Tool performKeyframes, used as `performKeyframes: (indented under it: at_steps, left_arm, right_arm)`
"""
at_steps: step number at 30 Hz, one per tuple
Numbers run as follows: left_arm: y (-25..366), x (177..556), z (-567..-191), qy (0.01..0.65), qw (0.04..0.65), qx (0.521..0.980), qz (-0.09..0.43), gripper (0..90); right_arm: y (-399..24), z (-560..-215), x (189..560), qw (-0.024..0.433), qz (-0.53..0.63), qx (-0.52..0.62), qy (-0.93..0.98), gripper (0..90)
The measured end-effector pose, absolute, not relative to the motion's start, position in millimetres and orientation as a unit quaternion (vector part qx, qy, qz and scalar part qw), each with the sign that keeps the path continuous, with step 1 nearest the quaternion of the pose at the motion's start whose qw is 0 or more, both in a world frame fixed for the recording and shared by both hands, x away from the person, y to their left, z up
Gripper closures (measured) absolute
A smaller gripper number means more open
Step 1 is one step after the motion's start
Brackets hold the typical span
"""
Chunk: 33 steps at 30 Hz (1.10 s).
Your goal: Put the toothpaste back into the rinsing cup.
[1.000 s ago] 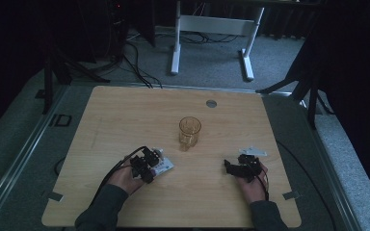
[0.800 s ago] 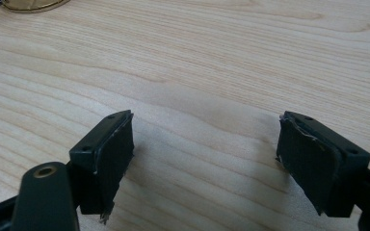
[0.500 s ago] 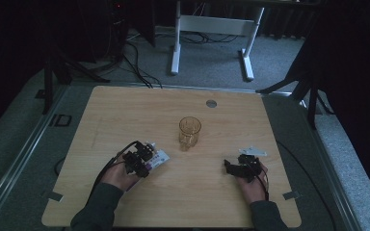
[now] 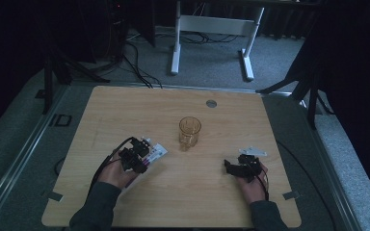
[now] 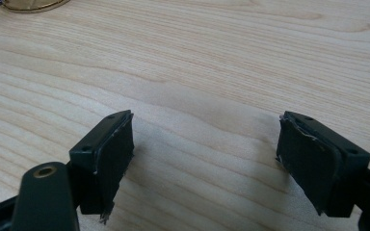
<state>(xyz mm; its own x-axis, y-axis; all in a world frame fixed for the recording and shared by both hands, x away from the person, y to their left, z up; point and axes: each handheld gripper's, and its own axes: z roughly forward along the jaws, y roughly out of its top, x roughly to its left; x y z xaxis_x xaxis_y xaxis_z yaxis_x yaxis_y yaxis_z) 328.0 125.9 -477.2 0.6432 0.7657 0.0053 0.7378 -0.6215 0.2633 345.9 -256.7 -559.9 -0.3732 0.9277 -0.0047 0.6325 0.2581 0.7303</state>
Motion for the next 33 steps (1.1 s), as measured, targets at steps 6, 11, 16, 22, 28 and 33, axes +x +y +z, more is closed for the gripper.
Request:
performKeyframes:
  at_steps: [6, 11, 16, 22, 28, 33]
  left_arm:
    - [126, 330, -472, 0.428, 0.14, 0.89, 0.064, 73.0]
    - [126, 330, -467, 0.437, 0.16, 0.881, 0.08, 72.9]
    - [128, 331, -463, 0.443, 0.172, 0.875, 0.088, 72.9]
    - [127, 329, -458, 0.449, 0.191, 0.866, 0.108, 73.0]
    - [124, 328, -455, 0.446, 0.205, 0.863, 0.119, 72.9]
    - [123, 328, -452, 0.447, 0.219, 0.858, 0.13, 72.9]
  right_arm:
    - [-257, -560, 346, 0.225, 0.329, 0.513, 0.761, 20.5]
    - [-257, -560, 346, 0.225, 0.329, 0.513, 0.761, 20.5]
    - [-257, -560, 346, 0.225, 0.329, 0.513, 0.761, 20.6]
    - [-257, -560, 346, 0.225, 0.328, 0.513, 0.761, 20.5]
    - [-257, -560, 346, 0.225, 0.328, 0.513, 0.761, 20.5]
    - [-257, -560, 346, 0.225, 0.329, 0.513, 0.76, 20.5]
